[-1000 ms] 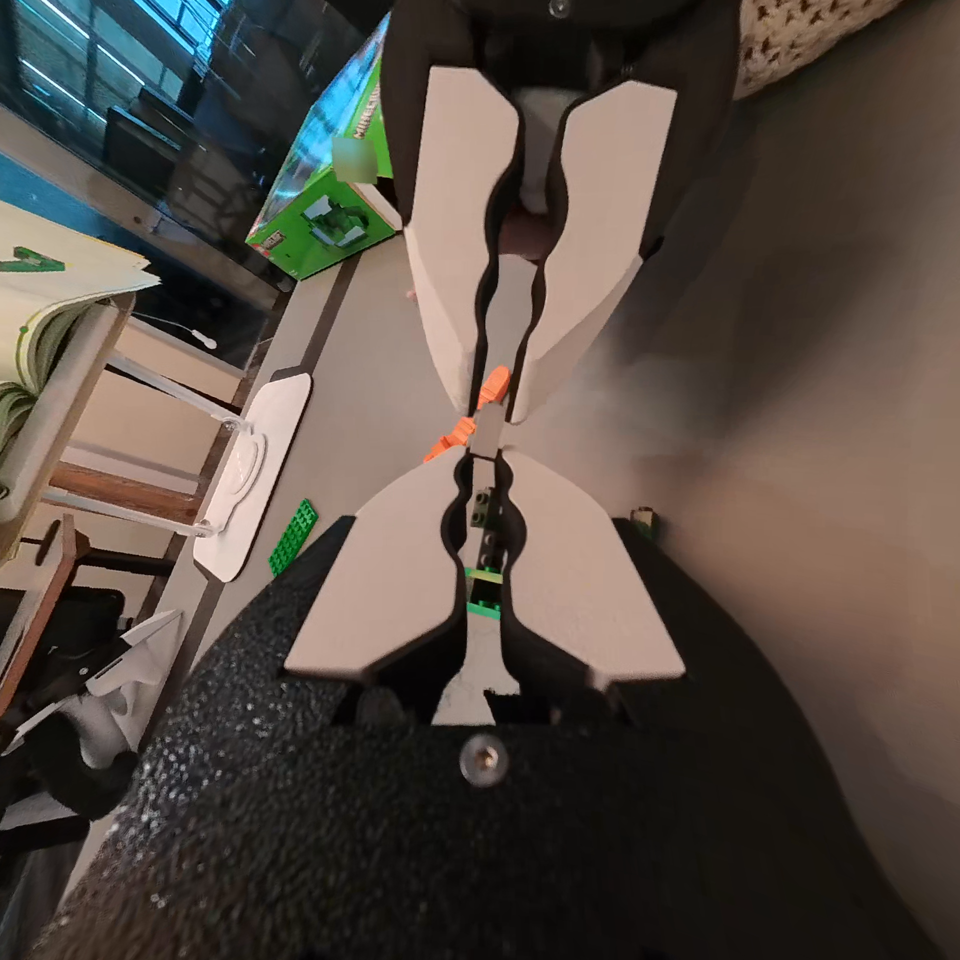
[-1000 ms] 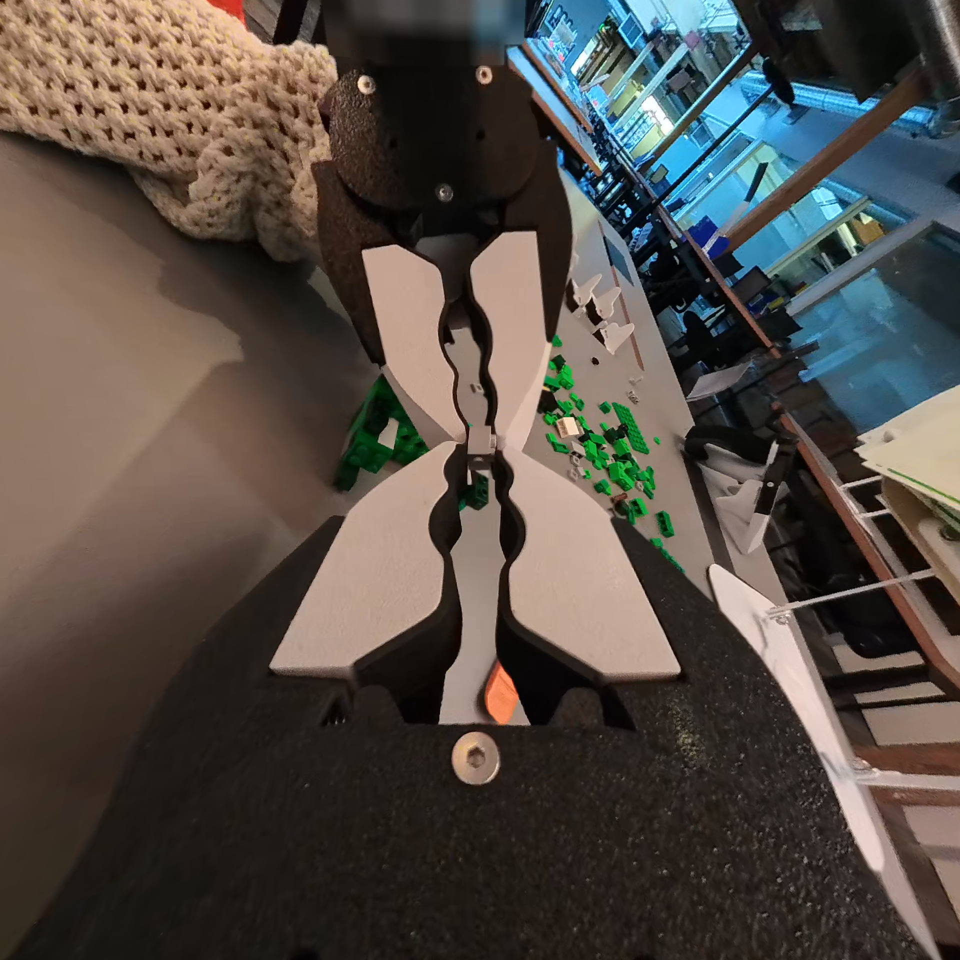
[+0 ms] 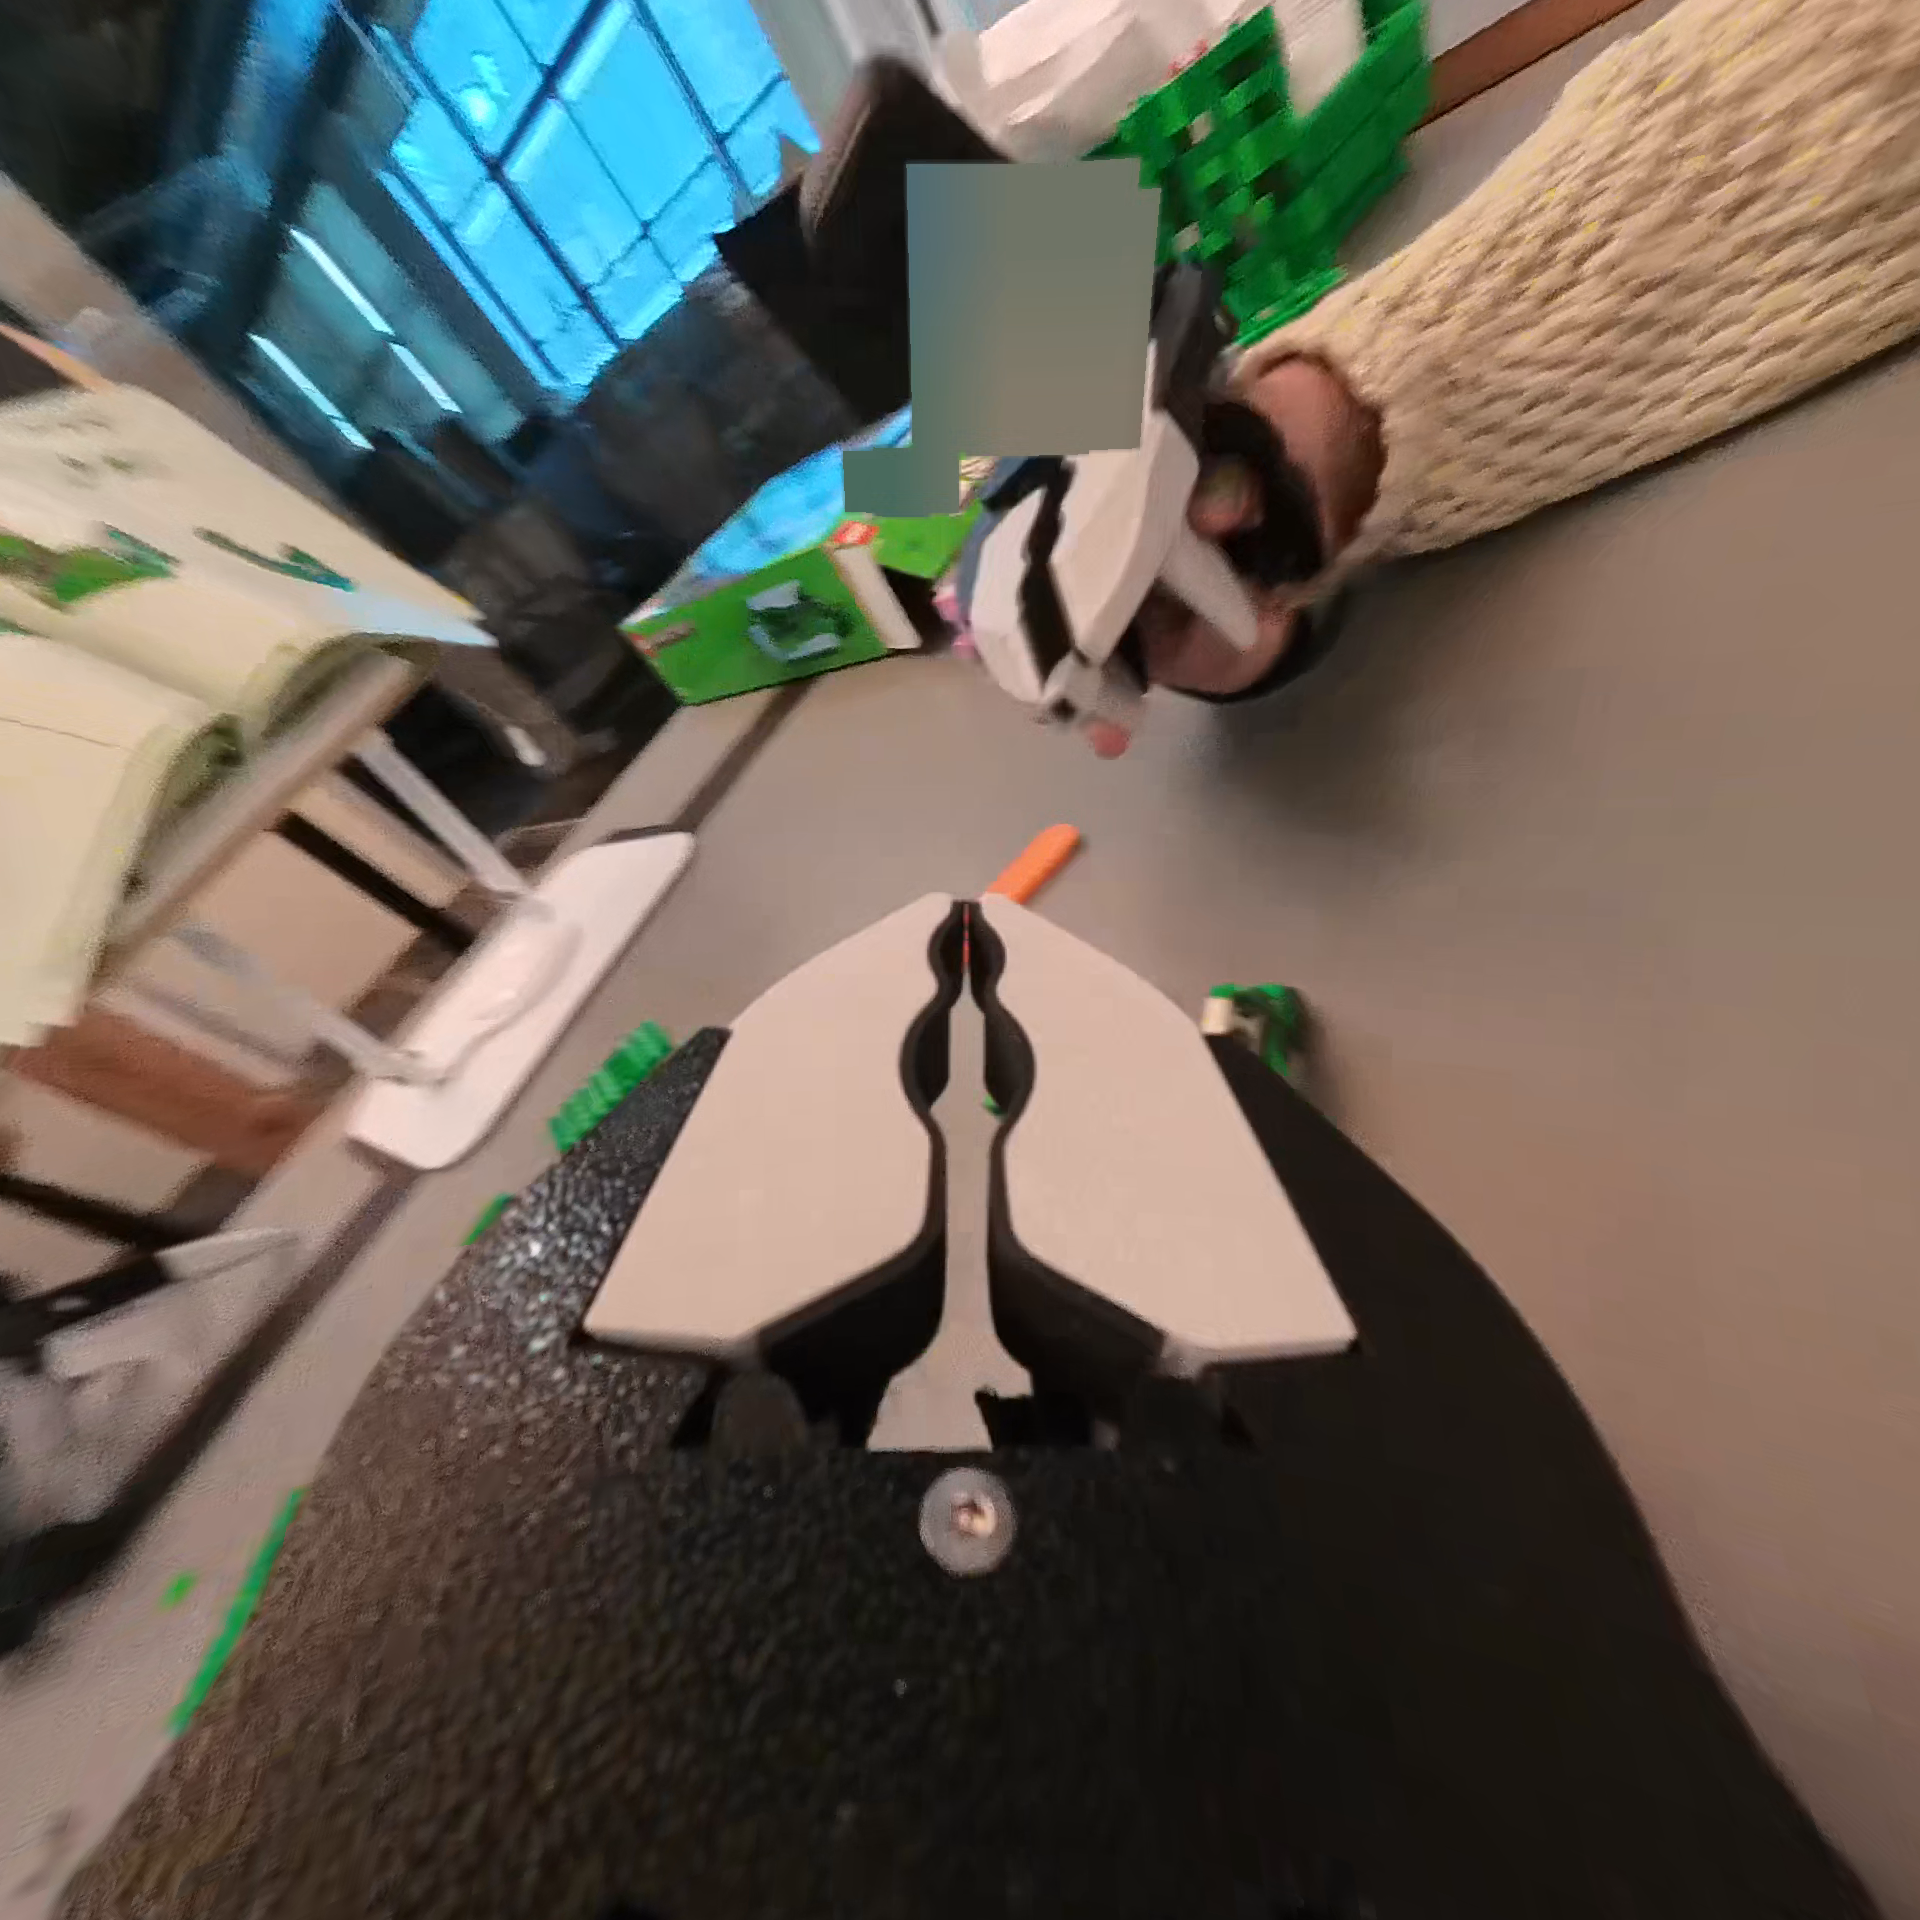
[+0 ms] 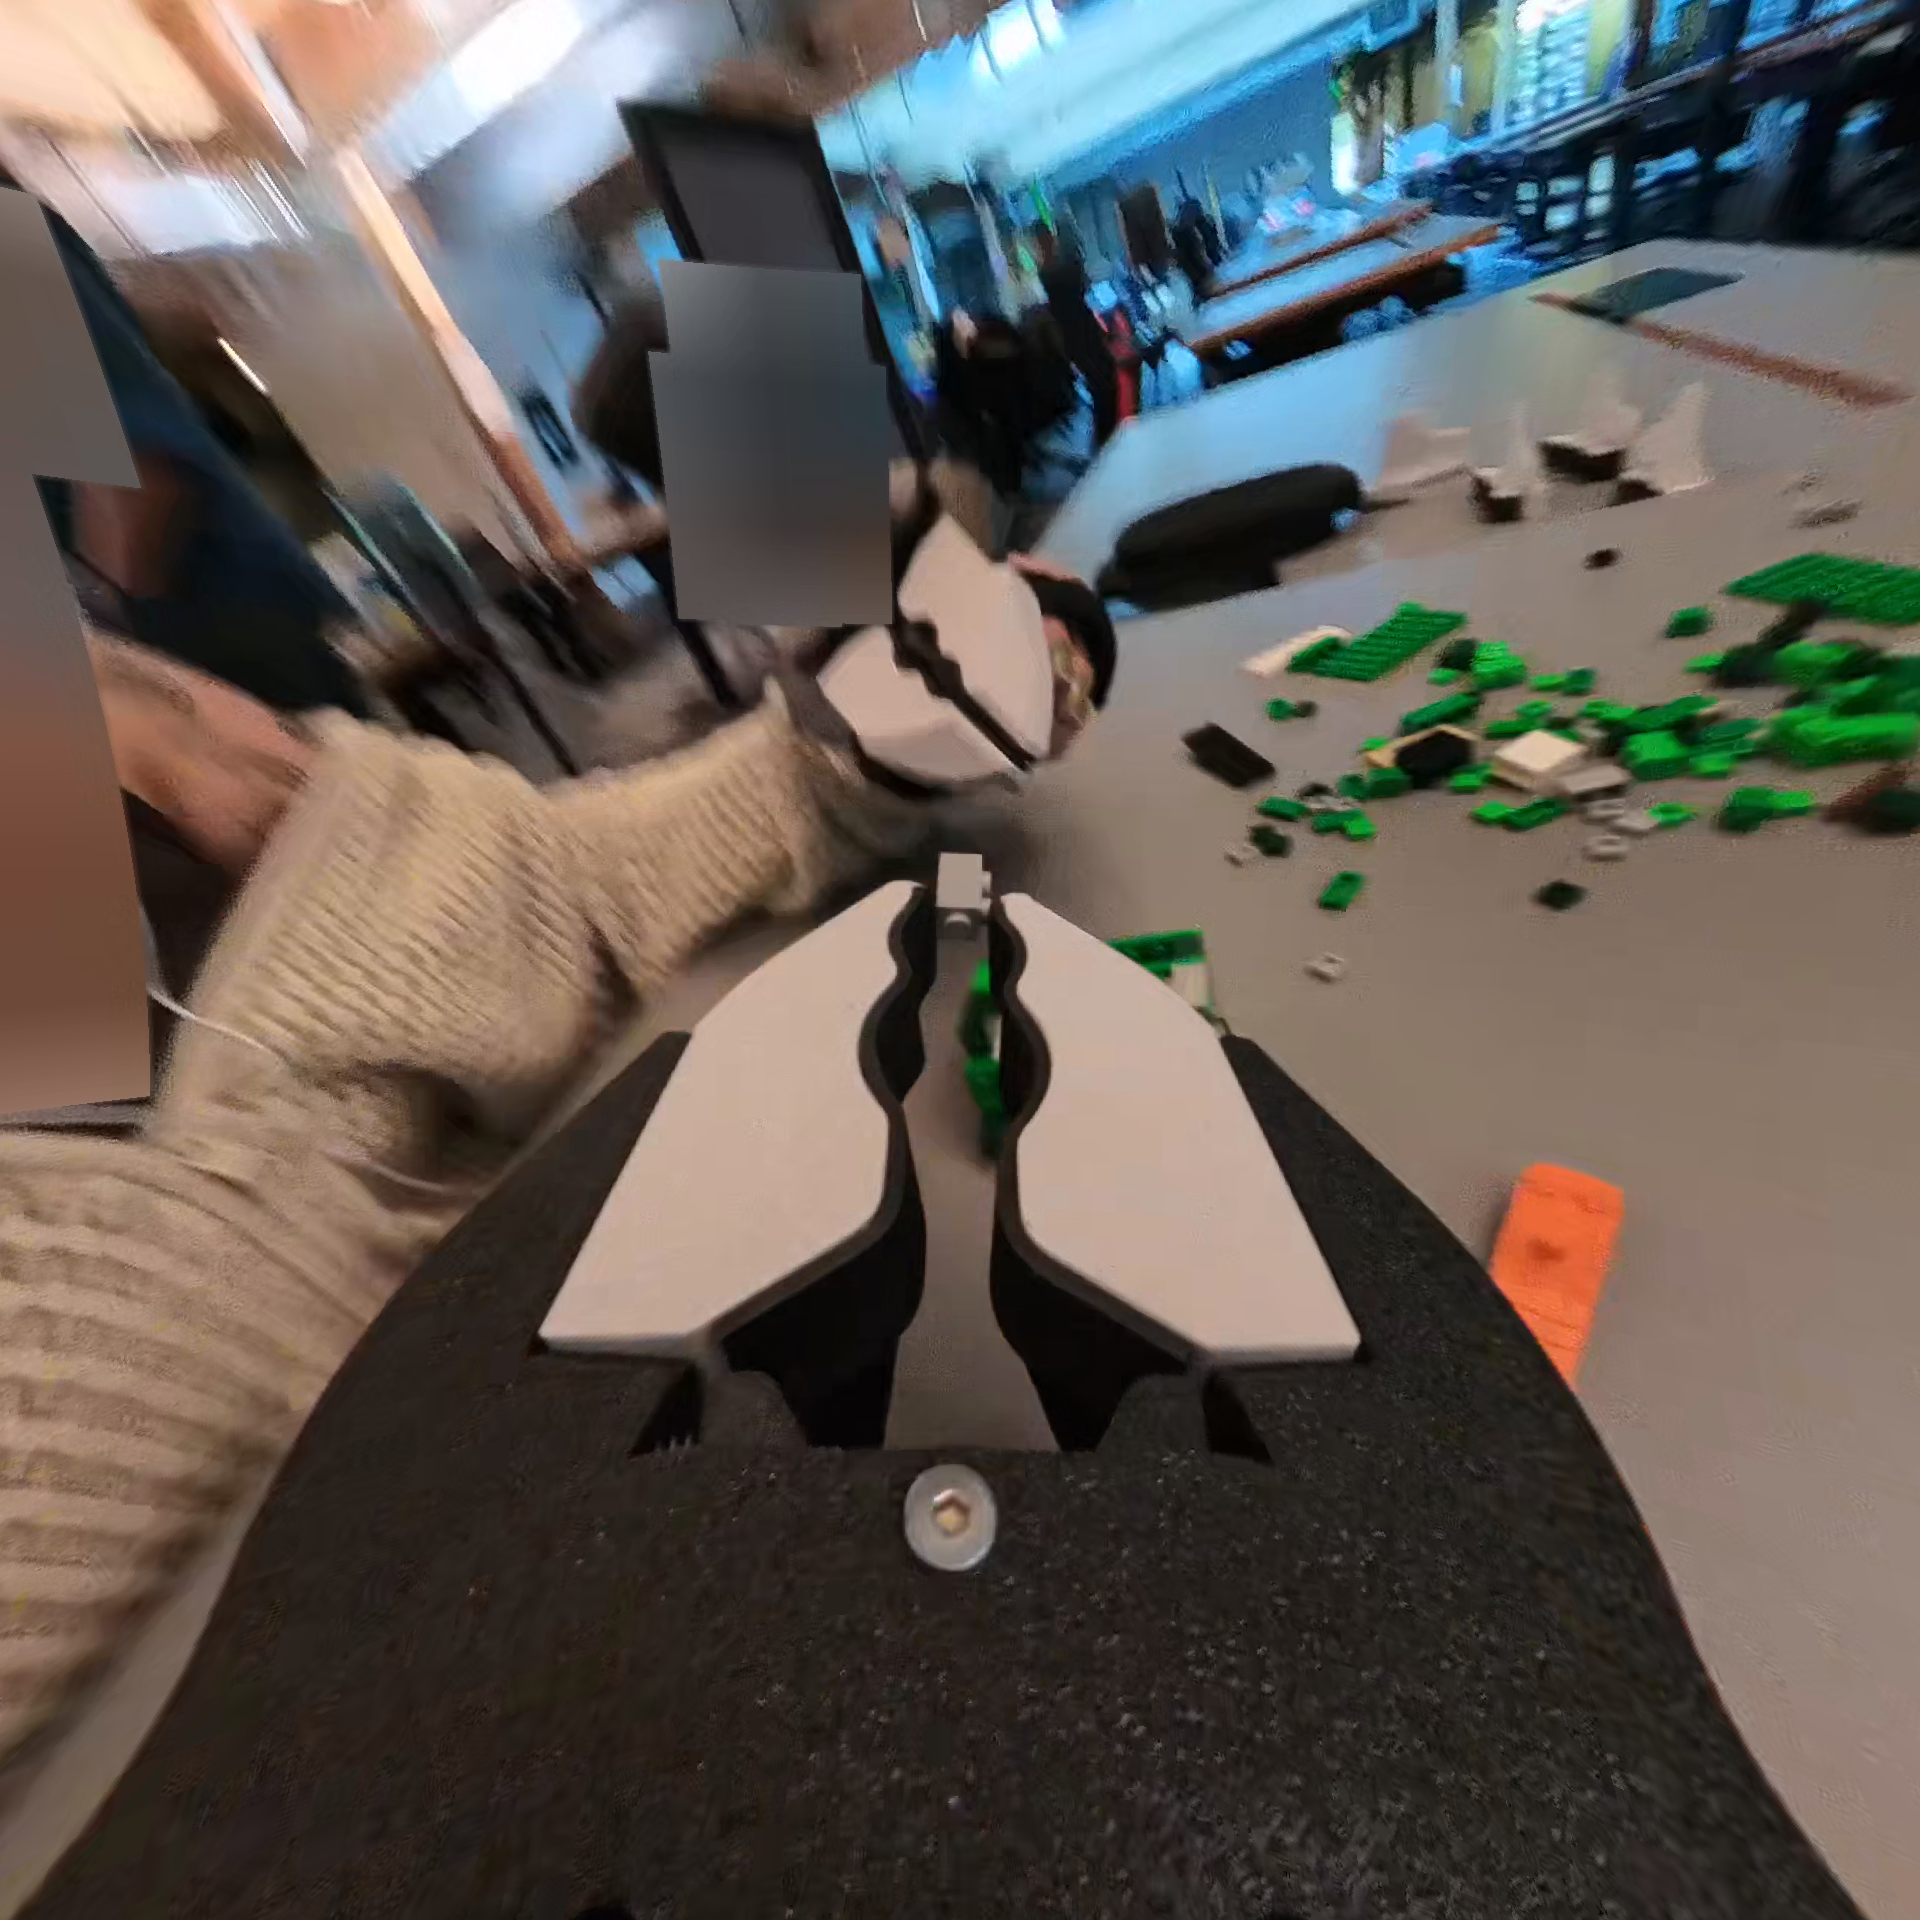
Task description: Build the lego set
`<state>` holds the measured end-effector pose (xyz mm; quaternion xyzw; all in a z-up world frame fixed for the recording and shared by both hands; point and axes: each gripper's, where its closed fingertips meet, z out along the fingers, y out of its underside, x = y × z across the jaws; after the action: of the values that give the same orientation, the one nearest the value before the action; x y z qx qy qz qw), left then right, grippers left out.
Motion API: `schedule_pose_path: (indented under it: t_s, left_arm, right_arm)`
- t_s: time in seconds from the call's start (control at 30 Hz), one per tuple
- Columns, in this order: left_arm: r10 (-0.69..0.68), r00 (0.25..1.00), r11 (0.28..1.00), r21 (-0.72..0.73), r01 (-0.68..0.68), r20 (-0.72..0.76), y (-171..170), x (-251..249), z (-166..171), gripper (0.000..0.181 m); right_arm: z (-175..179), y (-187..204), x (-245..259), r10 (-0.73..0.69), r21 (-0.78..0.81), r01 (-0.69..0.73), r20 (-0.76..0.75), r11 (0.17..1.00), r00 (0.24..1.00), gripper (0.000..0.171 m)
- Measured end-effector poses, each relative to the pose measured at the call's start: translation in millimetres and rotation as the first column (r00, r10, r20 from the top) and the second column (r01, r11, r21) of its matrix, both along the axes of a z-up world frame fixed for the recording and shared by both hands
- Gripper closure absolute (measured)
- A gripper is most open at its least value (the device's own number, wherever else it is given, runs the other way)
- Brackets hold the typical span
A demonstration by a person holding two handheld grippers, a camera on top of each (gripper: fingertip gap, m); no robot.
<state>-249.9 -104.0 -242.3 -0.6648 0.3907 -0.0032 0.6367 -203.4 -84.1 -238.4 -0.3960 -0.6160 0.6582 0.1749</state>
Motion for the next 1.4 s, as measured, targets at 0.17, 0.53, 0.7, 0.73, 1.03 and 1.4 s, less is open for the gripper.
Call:
schedule_pose_path:
  t_s: [0.17, 0.53, 0.7, 0.73, 1.03, 1.4]
  left_arm:
    - [-0.102, 0.990, 0.974, -0.193, 0.120, 0.102, -14, -5, -22, 0.161]
    - [-0.236, 0.969, 0.885, -0.396, 0.245, 0.073, -11, 8, -61, 0.119]
    - [-0.250, 0.968, 0.937, -0.250, 0.245, 0.015, -16, 16, -43, 0.150]
    - [-0.244, 0.970, 0.944, -0.228, 0.239, 0.004, -16, 18, -40, 0.153]
    - [-0.258, 0.963, 0.927, -0.300, 0.224, -0.077, -13, 31, -51, 0.160]
    - [-0.217, 0.975, 0.909, -0.372, 0.187, -0.040, -21, 8, -58, 0.170]
  right_arm:
    - [-34, -23, -6, -0.021, 0.408, 0.042, -0.055, 0.912, 0.998, 0.162]
    - [-49, -27, -2, -0.046, 0.553, 0.071, -0.058, 0.830, 0.997, 0.162]
    - [-54, -29, -1, -0.036, 0.572, 0.051, -0.036, 0.819, 0.999, 0.162]
    - [-54, -29, -1, -0.034, 0.575, 0.045, -0.031, 0.817, 0.999, 0.162]
    - [-59, -30, -2, -0.036, 0.599, 0.040, -0.018, 0.800, 0.999, 0.162]
    - [-60, -29, -4, -0.049, 0.606, 0.045, -0.010, 0.795, 0.999, 0.162]
